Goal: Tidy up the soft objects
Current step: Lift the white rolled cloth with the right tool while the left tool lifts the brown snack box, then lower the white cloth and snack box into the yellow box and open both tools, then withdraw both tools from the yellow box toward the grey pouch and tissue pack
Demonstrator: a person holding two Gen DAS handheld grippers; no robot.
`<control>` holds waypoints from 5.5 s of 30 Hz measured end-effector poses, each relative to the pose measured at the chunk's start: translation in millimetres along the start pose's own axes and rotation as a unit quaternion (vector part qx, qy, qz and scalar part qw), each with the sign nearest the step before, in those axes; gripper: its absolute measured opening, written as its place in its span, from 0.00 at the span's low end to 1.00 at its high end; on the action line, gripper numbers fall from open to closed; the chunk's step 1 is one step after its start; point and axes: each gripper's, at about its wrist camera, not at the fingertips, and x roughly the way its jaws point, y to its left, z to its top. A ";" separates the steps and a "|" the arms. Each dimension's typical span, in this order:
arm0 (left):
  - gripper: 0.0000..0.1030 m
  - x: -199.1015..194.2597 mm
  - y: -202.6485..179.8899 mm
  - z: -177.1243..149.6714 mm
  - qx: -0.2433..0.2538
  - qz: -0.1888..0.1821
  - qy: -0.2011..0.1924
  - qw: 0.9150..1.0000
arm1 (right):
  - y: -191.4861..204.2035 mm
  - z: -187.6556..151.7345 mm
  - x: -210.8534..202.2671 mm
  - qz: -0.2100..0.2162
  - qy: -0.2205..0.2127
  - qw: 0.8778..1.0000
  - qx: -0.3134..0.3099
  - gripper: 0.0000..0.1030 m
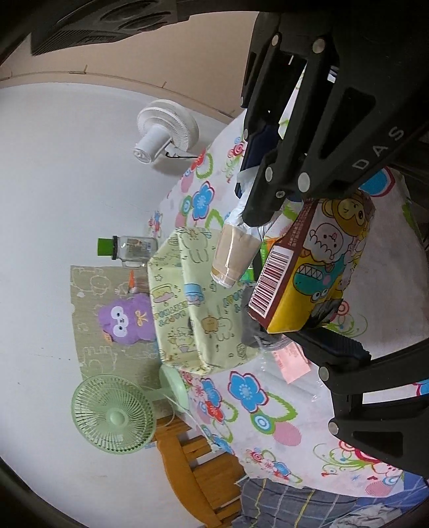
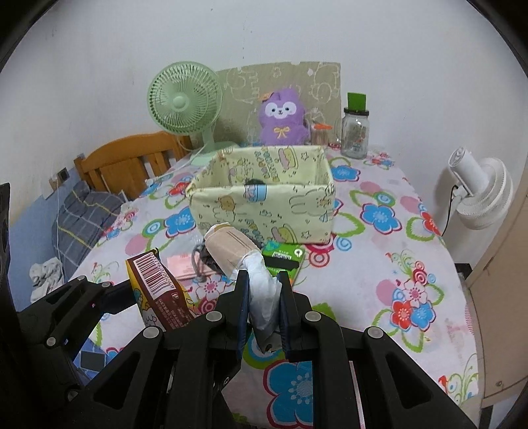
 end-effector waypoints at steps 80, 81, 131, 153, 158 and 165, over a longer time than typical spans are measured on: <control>0.73 97.7 63.1 130.0 -0.045 0.006 -0.032 0.998 | -25.5 141.2 100.9 -0.072 -0.033 0.996 0.040 0.19; 0.73 99.9 64.1 131.0 -0.044 0.012 -0.033 0.998 | -25.8 142.9 105.7 -0.065 -0.030 0.997 0.037 0.19; 0.98 97.3 64.9 129.5 -0.039 0.048 -0.023 0.998 | -28.3 134.6 94.0 -0.078 -0.022 0.995 0.057 0.83; 1.00 46.7 40.4 116.0 -0.024 0.052 -0.045 0.997 | -21.6 115.8 37.7 -0.076 -0.047 0.994 0.060 0.84; 1.00 38.0 36.7 112.4 -0.024 0.049 -0.046 0.997 | -19.8 112.4 28.3 -0.074 -0.048 0.995 0.056 0.85; 1.00 25.1 31.8 104.4 -0.020 0.046 -0.052 0.997 | -16.2 105.8 14.1 -0.079 -0.057 0.994 0.052 0.92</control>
